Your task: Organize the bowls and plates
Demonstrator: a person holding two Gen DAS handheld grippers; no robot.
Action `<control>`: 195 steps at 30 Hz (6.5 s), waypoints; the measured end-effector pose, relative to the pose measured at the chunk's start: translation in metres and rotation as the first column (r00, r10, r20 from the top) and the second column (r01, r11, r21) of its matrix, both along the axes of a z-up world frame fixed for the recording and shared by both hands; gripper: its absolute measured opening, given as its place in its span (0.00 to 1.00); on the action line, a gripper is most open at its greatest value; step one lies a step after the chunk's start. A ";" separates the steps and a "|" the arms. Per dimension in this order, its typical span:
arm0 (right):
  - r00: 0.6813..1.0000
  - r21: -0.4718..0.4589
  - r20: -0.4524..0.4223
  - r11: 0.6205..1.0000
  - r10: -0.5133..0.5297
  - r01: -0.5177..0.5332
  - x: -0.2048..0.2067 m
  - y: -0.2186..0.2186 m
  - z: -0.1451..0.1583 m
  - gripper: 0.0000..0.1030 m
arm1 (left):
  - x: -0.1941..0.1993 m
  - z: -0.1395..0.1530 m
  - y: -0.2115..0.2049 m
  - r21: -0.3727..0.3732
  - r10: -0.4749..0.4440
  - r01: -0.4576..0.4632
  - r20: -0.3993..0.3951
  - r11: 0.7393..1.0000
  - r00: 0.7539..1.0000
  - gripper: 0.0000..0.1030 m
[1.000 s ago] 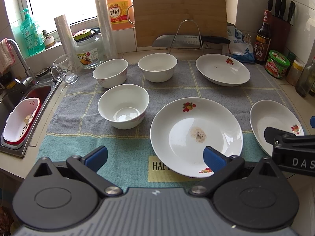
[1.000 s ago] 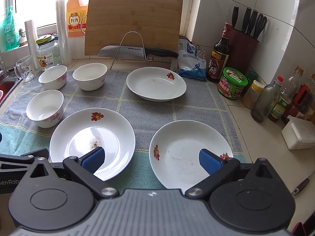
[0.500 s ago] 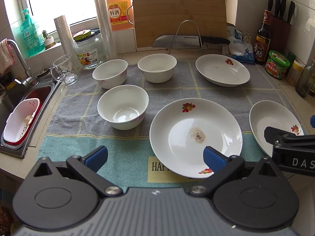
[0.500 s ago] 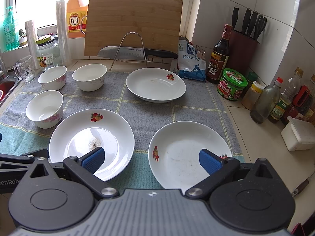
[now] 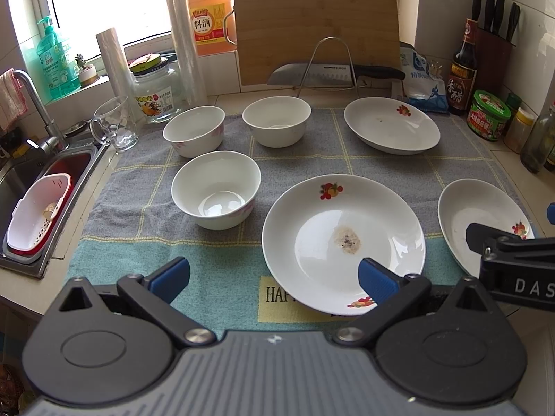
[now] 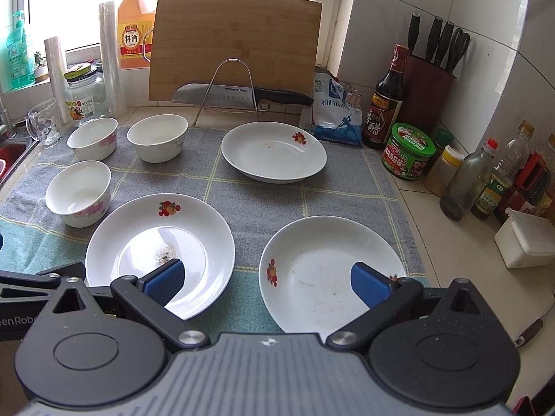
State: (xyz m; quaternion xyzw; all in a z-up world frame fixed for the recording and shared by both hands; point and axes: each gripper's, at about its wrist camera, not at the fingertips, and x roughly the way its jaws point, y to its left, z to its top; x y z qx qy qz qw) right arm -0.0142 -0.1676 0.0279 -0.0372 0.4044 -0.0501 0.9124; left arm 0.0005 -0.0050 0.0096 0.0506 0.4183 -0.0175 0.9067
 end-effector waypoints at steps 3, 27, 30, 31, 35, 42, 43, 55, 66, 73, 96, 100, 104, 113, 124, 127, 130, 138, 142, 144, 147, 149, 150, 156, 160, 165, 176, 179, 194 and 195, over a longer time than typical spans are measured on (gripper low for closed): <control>1.000 -0.002 0.003 1.000 0.003 -0.003 0.000 -0.001 0.000 1.00 | 0.000 0.001 -0.001 -0.002 0.003 -0.003 0.000 1.000 1.000 0.99; 0.998 0.011 0.038 0.998 0.055 -0.056 -0.004 -0.014 -0.004 1.00 | -0.004 -0.004 -0.013 -0.034 0.011 -0.010 0.016 0.999 1.000 0.99; 0.995 0.014 0.063 0.997 0.077 -0.078 -0.005 -0.024 -0.003 1.00 | -0.004 -0.003 -0.017 -0.077 -0.003 0.007 0.048 0.997 0.999 0.99; 0.994 0.012 0.071 0.996 0.082 -0.083 -0.005 -0.026 -0.002 1.00 | -0.004 -0.003 -0.018 -0.081 -0.007 0.011 0.050 0.997 0.999 0.99; 0.982 0.019 0.136 0.990 0.133 -0.137 -0.009 -0.045 0.000 1.00 | 0.000 -0.002 -0.025 -0.146 -0.048 0.055 0.055 0.988 0.997 0.99; 0.959 0.003 0.208 0.980 0.194 -0.199 -0.017 -0.088 -0.006 1.00 | 0.006 0.001 -0.053 -0.136 -0.121 0.131 0.084 0.982 0.989 0.99; 0.958 0.006 0.211 0.980 0.195 -0.201 -0.018 -0.094 -0.008 1.00 | 0.008 0.000 -0.058 -0.144 -0.130 0.141 0.078 0.980 0.988 0.99; 0.976 0.098 0.143 0.979 0.166 -0.181 -0.044 -0.154 -0.059 1.00 | 0.032 -0.012 -0.110 -0.080 -0.256 0.257 0.019 0.963 0.966 0.99; 0.979 0.102 0.043 0.974 0.201 -0.205 -0.052 -0.151 -0.109 1.00 | 0.067 -0.027 -0.146 -0.030 -0.378 0.380 0.046 0.925 0.925 0.99; 0.978 0.107 -0.010 0.972 0.210 -0.208 -0.032 -0.145 -0.132 1.00 | 0.086 -0.034 -0.158 -0.078 -0.474 0.476 0.041 0.876 0.880 0.99; 0.956 0.093 0.032 0.952 0.291 -0.293 -0.014 -0.144 -0.140 1.00 | 0.140 -0.069 -0.210 -0.147 -0.761 0.747 -0.128 0.648 0.635 0.92; 0.953 0.095 0.031 0.949 0.301 -0.302 -0.013 -0.145 -0.140 1.00 | 0.145 -0.076 -0.221 -0.145 -0.798 0.786 -0.164 0.601 0.580 0.84; 0.952 0.096 0.030 0.947 0.306 -0.308 -0.013 -0.145 -0.140 1.00 | 0.152 -0.081 -0.225 -0.151 -0.812 0.801 -0.188 0.579 0.552 0.82; 0.947 0.098 0.017 0.942 0.321 -0.321 -0.010 -0.145 -0.139 1.00 | 0.163 -0.089 -0.234 -0.174 -0.835 0.825 -0.244 0.538 0.494 0.78; 0.948 0.095 0.004 0.943 0.319 -0.318 -0.008 -0.144 -0.138 1.00 | 0.162 -0.091 -0.236 -0.159 -0.861 0.861 -0.266 0.483 0.434 0.79; 0.948 0.104 0.002 0.943 0.318 -0.317 -0.008 -0.145 -0.138 1.00 | 0.164 -0.090 -0.236 -0.169 -0.861 0.860 -0.275 0.482 0.429 0.79; 0.949 0.123 0.003 0.941 0.316 -0.314 -0.007 -0.146 -0.138 1.00 | 0.165 -0.089 -0.234 -0.174 -0.861 0.859 -0.276 0.481 0.426 0.79; 0.948 0.102 0.008 0.943 0.319 -0.318 -0.005 -0.147 -0.134 1.00 | 0.172 -0.080 -0.236 -0.187 -0.864 0.855 -0.257 0.484 0.433 0.79; 0.948 0.079 0.015 0.945 0.318 -0.318 -0.001 -0.152 -0.131 1.00 | 0.180 -0.074 -0.245 -0.190 -0.866 0.853 -0.237 0.486 0.440 0.79; 0.948 0.066 0.019 0.945 0.318 -0.319 0.003 -0.157 -0.130 1.00 | 0.185 -0.073 -0.252 -0.180 -0.868 0.856 -0.227 0.484 0.442 0.79; 0.949 0.042 0.023 0.948 0.315 -0.315 0.011 -0.163 -0.128 1.00 | 0.193 -0.072 -0.261 -0.175 -0.871 0.859 -0.209 0.481 0.445 0.79; 0.950 0.033 0.025 0.950 0.311 -0.312 0.016 -0.168 -0.127 1.00 | 0.198 -0.071 -0.266 -0.175 -0.872 0.859 -0.197 0.480 0.447 0.79; 0.951 0.030 0.027 0.951 0.308 -0.309 0.019 -0.171 -0.127 1.00 | 0.201 -0.072 -0.269 -0.175 -0.874 0.861 -0.192 0.478 0.447 0.79; 0.953 0.015 0.024 0.953 0.301 -0.301 0.039 -0.184 -0.131 1.00 | 0.213 -0.078 -0.284 -0.155 -0.875 0.865 -0.181 0.477 0.450 0.79; 0.955 0.017 0.019 0.955 0.296 -0.297 0.047 -0.190 -0.134 1.00 | 0.220 -0.085 -0.291 -0.143 -0.874 0.867 -0.187 0.477 0.449 0.79; 0.959 0.019 0.013 0.959 0.284 -0.284 0.054 -0.194 -0.139 1.00 | 0.227 -0.088 -0.298 -0.146 -0.872 0.865 -0.184 0.480 0.453 0.79; 0.971 0.051 0.004 0.969 0.240 -0.240 0.057 -0.198 -0.145 1.00 | 0.233 -0.091 -0.304 -0.146 -0.876 0.868 -0.180 0.474 0.448 0.79; 0.972 0.051 -0.005 0.971 0.236 -0.235 0.057 -0.197 -0.145 1.00 | 0.232 -0.092 -0.304 -0.141 -0.873 0.867 -0.186 0.478 0.451 0.81; 0.989 0.034 0.020 0.989 0.145 -0.145 0.022 -0.190 -0.122 1.00 | 0.199 -0.043 -0.264 -0.089 -0.848 0.843 -0.086 0.530 0.524 0.87; 0.991 0.034 0.027 0.990 0.135 -0.135 0.018 -0.188 -0.120 1.00 | 0.192 -0.037 -0.258 -0.080 -0.842 0.839 -0.071 0.539 0.534 0.87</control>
